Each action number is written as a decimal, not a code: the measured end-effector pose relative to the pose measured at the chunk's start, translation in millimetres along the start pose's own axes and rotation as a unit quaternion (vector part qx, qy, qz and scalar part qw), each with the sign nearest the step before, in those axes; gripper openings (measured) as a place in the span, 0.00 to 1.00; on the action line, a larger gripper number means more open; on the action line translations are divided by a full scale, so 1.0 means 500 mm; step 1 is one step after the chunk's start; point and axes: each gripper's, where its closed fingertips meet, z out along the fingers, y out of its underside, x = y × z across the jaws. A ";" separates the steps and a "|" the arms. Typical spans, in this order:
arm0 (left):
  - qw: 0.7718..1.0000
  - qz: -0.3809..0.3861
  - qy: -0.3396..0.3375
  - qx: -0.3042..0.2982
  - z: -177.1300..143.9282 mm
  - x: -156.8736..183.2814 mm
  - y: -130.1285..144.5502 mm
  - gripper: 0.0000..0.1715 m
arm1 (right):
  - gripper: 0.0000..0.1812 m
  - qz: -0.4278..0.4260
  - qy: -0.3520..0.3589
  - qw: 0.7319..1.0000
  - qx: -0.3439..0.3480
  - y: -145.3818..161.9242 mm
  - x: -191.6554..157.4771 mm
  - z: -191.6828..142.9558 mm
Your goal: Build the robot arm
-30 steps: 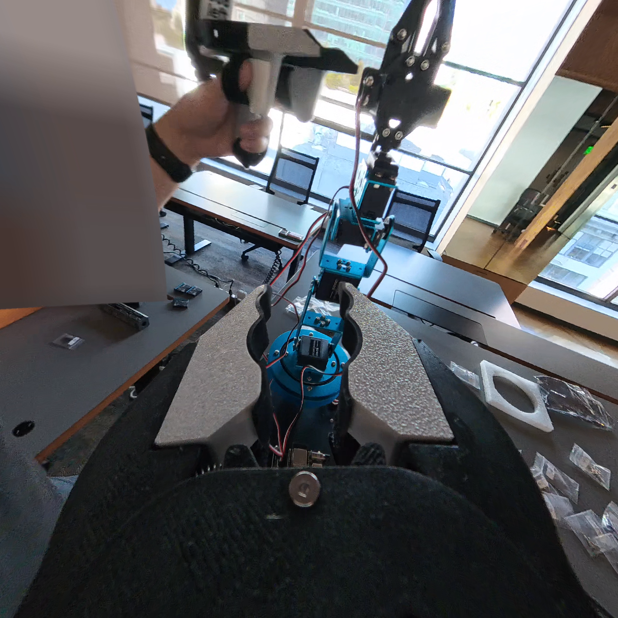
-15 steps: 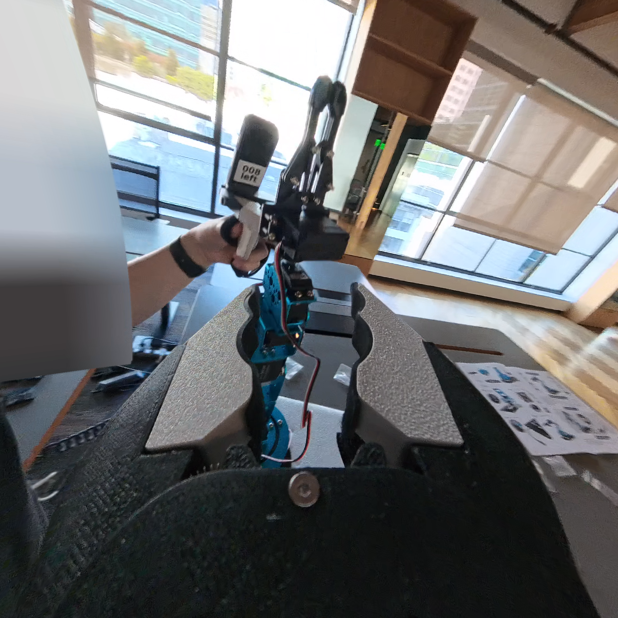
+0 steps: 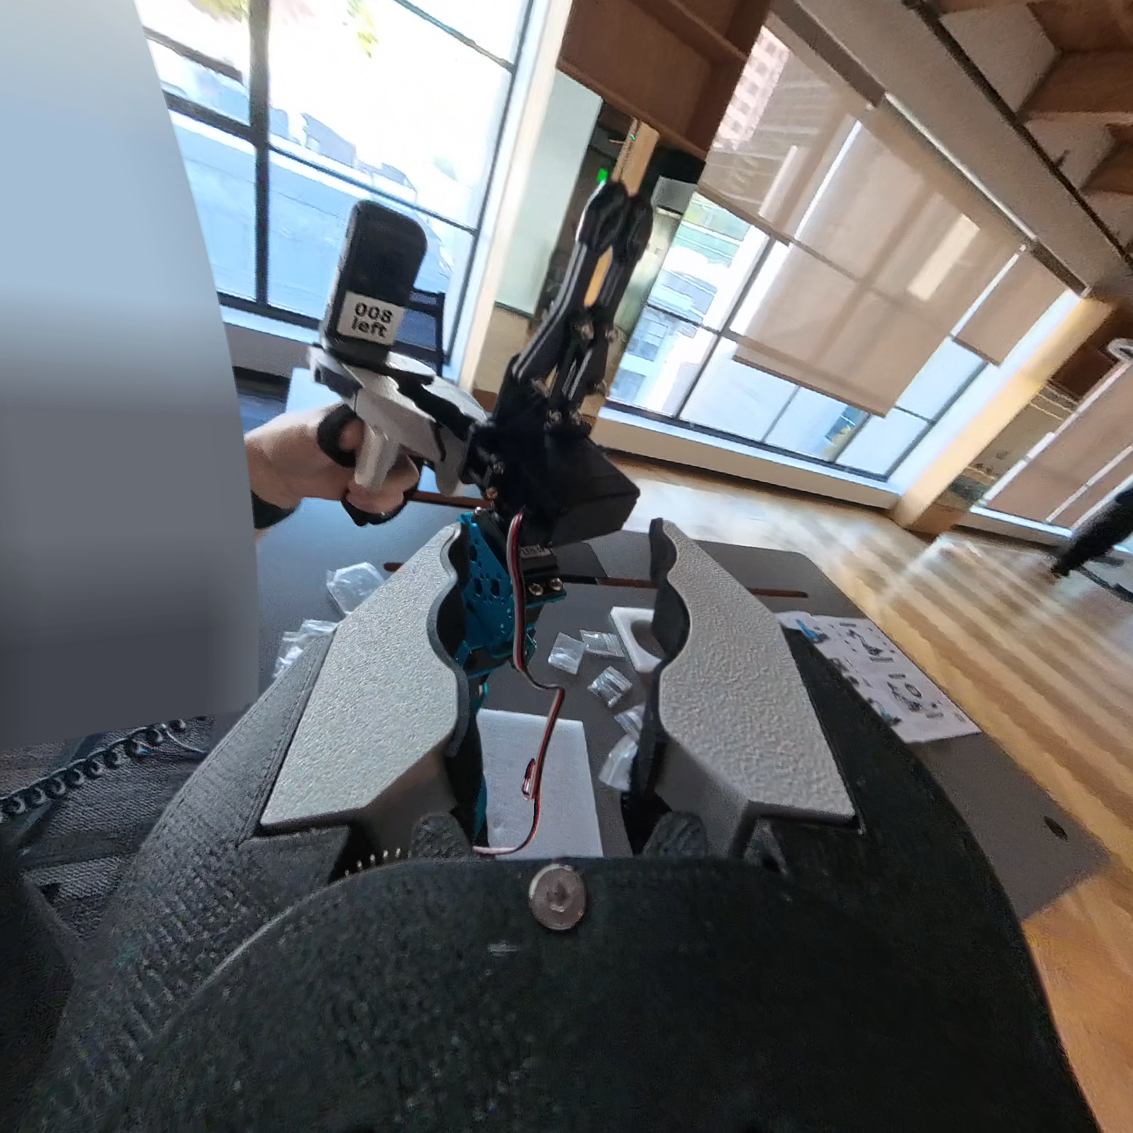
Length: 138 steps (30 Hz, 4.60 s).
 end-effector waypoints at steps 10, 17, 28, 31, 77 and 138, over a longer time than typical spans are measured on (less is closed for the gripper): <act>0.998 -0.040 -0.025 0.029 -0.049 -0.006 0.039 0.14 | 0.30 0.026 0.006 0.999 0.022 0.045 -0.016 -0.008; 0.996 -0.064 -0.058 0.024 0.014 -0.015 0.019 0.33 | 0.29 0.124 -0.086 0.986 0.069 0.095 -0.013 -0.003; 0.988 0.060 -0.073 -0.118 0.106 0.011 0.022 0.27 | 0.30 0.093 -0.146 0.981 0.082 0.072 -0.027 0.048; 0.982 0.088 -0.073 -0.150 0.107 0.016 0.023 0.24 | 0.32 0.056 -0.125 0.987 0.090 0.037 -0.016 0.024; 0.999 0.025 -0.023 0.029 0.065 0.019 0.048 0.14 | 0.15 -0.448 -0.107 0.885 -0.064 -0.040 -0.085 0.134; 0.998 0.019 -0.043 -0.035 0.053 0.022 0.057 0.14 | 0.25 0.101 0.192 0.967 -0.137 0.279 -0.133 0.142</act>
